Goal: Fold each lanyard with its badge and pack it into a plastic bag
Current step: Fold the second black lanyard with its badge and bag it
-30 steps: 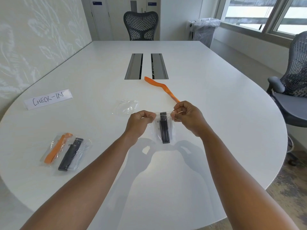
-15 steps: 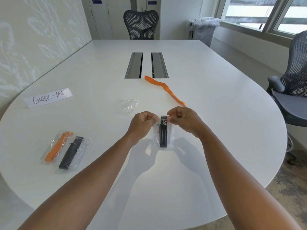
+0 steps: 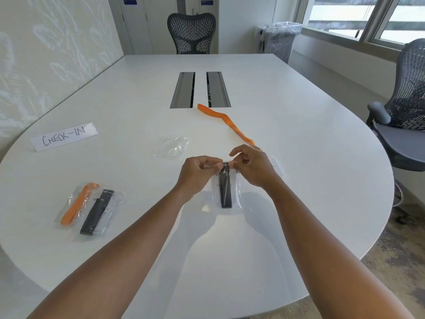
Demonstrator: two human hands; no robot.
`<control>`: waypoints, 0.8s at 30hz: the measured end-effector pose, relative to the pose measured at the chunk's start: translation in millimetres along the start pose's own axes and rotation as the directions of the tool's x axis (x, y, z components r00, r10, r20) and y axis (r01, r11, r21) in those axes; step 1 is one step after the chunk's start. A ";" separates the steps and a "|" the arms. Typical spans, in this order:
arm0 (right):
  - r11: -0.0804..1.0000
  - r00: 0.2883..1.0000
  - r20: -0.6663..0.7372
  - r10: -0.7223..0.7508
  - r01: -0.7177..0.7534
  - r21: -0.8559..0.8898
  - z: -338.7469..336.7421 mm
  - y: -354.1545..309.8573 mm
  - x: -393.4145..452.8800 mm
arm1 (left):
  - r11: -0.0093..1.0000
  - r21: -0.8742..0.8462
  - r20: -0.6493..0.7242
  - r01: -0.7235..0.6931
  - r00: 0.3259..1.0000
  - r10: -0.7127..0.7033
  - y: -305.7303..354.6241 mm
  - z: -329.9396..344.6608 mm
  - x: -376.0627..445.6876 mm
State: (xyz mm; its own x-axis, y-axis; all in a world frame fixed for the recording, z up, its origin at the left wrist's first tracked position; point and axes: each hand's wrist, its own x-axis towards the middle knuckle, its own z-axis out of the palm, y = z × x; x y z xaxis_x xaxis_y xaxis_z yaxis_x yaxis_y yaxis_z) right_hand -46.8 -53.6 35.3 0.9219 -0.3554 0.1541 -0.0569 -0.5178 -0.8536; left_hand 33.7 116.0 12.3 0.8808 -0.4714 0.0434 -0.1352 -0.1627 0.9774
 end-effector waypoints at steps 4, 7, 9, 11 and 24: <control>0.999 1.000 -0.009 0.014 -0.014 0.030 1.4 3.5 -1.6 | 0.998 -0.043 0.012 0.037 0.999 -0.036 3.3 1.2 -0.6; 0.995 0.998 0.006 0.061 -0.061 0.083 1.3 8.0 -1.1 | 0.994 -0.073 0.027 0.081 0.997 -0.079 4.2 0.9 0.3; 0.986 0.994 0.021 0.105 -0.106 0.126 -0.6 9.2 -2.6 | 0.990 -0.086 0.041 0.108 0.994 -0.104 3.9 1.1 -0.2; 0.969 0.989 0.031 0.143 -0.147 0.201 -2.1 9.1 -4.6 | 0.983 -0.120 0.063 0.136 0.990 -0.130 5.5 2.0 -1.9; 0.885 0.960 0.062 0.274 -0.277 0.374 -7.3 2.3 -9.1 | 0.922 -0.244 0.169 0.302 0.949 -0.266 6.6 -6.5 -2.8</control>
State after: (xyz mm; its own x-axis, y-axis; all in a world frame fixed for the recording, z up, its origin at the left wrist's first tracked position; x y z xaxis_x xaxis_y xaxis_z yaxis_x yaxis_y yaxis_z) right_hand -58.0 -57.2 35.6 0.8930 -0.4346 -0.1171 -0.1626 -0.0690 -0.9843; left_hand 33.2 121.9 19.9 0.7951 -0.5510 -0.2535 0.2518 -0.0804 0.9644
